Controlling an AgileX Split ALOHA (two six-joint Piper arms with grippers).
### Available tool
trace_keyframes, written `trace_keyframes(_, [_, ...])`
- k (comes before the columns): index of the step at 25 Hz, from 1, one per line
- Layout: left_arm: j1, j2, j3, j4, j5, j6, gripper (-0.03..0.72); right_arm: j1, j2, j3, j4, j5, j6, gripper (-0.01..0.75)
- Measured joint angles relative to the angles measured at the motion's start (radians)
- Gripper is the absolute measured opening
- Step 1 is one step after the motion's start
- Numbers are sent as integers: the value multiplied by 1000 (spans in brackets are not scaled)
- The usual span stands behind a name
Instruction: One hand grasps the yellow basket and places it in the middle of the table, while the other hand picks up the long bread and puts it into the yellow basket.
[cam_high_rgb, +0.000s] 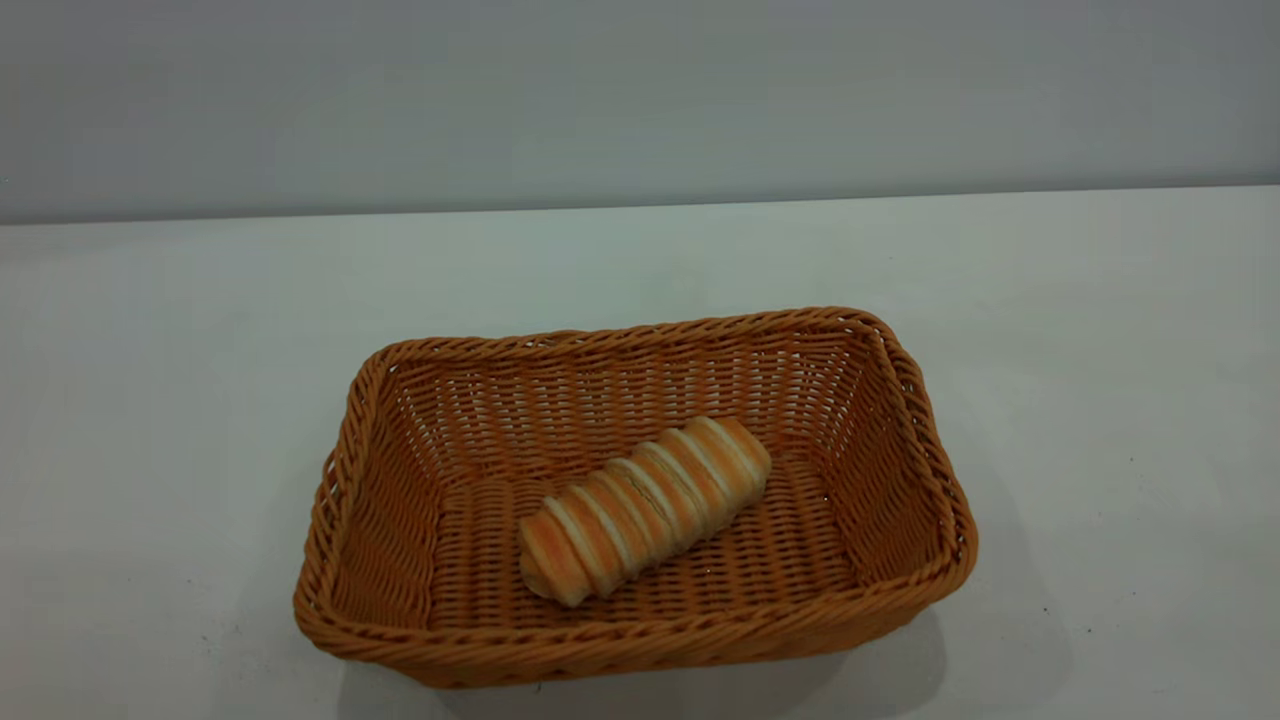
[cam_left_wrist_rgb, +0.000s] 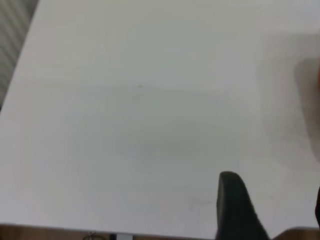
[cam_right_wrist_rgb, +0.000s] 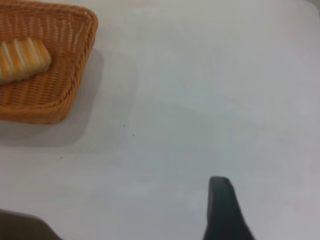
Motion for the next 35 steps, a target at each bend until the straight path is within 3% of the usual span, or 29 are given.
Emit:
trace_keyframes(24, [10, 0, 0, 1, 0, 0, 435, 0, -3, 0, 0, 0, 0, 495])
trace_keyframes(35, [10, 0, 0, 1, 0, 0, 435, 0, -3, 0, 0, 0, 0, 449])
